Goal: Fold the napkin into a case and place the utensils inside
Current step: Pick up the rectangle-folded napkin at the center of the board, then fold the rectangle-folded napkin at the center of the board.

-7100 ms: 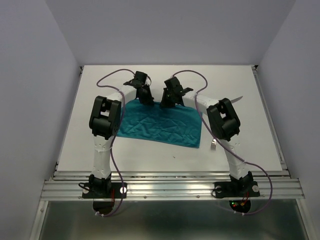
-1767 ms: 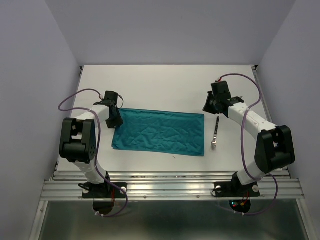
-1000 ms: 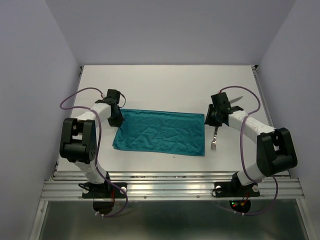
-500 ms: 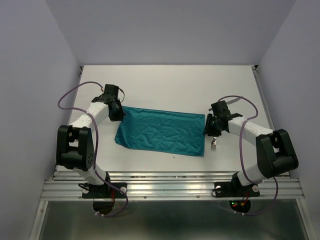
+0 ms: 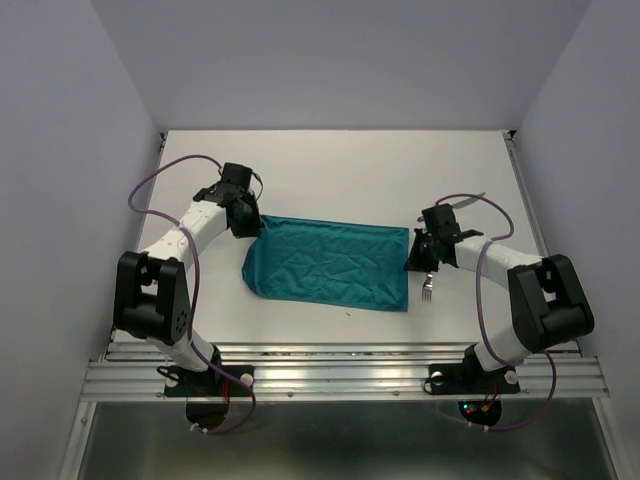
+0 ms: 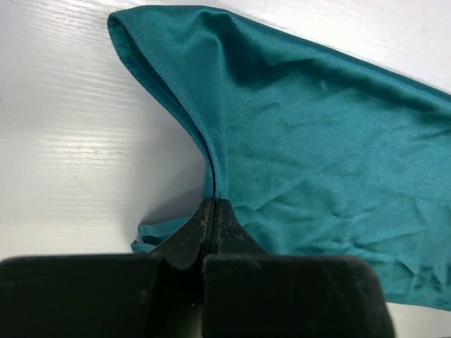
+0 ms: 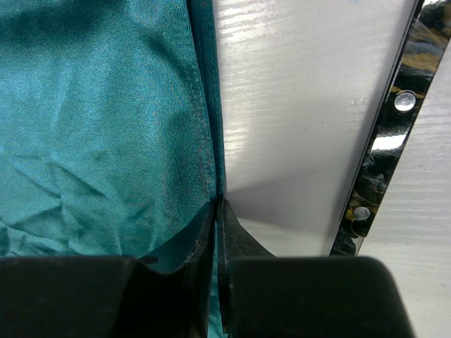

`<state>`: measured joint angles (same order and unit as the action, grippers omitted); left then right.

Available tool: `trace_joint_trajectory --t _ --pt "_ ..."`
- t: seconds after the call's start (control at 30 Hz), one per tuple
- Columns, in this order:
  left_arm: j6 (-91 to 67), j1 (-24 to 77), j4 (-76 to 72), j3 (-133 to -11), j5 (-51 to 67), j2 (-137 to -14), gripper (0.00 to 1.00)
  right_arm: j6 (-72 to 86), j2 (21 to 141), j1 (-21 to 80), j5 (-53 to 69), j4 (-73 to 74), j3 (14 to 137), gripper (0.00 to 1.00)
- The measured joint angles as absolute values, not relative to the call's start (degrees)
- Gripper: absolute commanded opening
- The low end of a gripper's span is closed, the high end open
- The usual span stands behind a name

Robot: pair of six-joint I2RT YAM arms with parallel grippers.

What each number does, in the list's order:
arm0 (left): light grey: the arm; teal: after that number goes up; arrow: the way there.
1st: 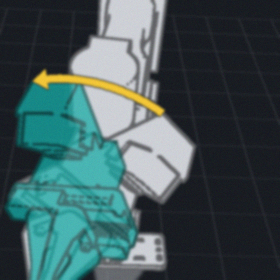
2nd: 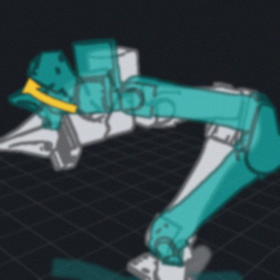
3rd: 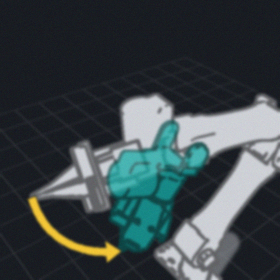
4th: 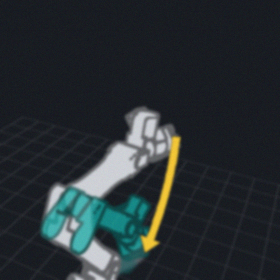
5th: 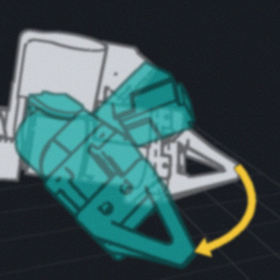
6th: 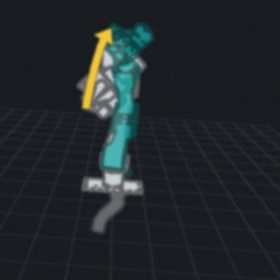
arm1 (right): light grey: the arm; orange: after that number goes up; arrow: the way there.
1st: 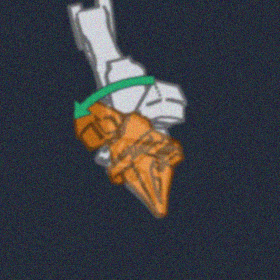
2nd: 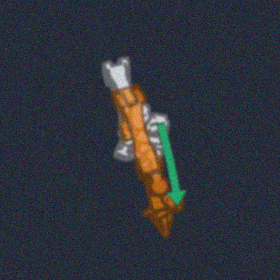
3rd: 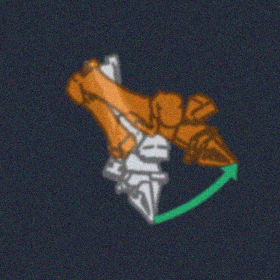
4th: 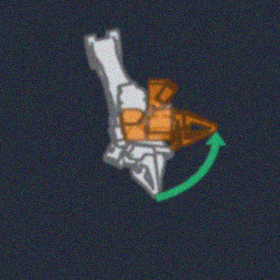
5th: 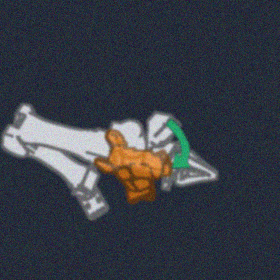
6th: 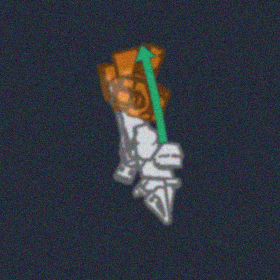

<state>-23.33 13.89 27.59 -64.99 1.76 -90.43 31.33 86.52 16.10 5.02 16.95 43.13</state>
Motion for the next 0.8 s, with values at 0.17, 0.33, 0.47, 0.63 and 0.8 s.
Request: trace_joint_trajectory --t 0.17,0.33,0.47,0.63,0.8 --pt "-24.4 16.1 28.0 -66.5 2.8 -89.7 0.0 32.2 87.1 16.5 5.8 15.5 43.1 0.05" --pt "-25.7 20.4 28.2 -68.6 3.6 -89.6 0.0 33.5 88.1 17.9 6.7 12.9 43.2 0.04" --pt "-27.0 24.2 28.7 -71.4 4.1 -89.9 0.0 34.8 89.3 19.3 7.2 11.0 43.5 0.04" --pt "-28.6 28.9 28.5 -75.0 4.6 -92.3 0.0 36.5 91.1 21.3 7.4 8.9 44.3 0.04" --pt "-30.6 33.7 28.6 -78.1 5.9 -96.6 0.0 37.8 93.0 23.4 7.6 8.2 46.0 0.04"
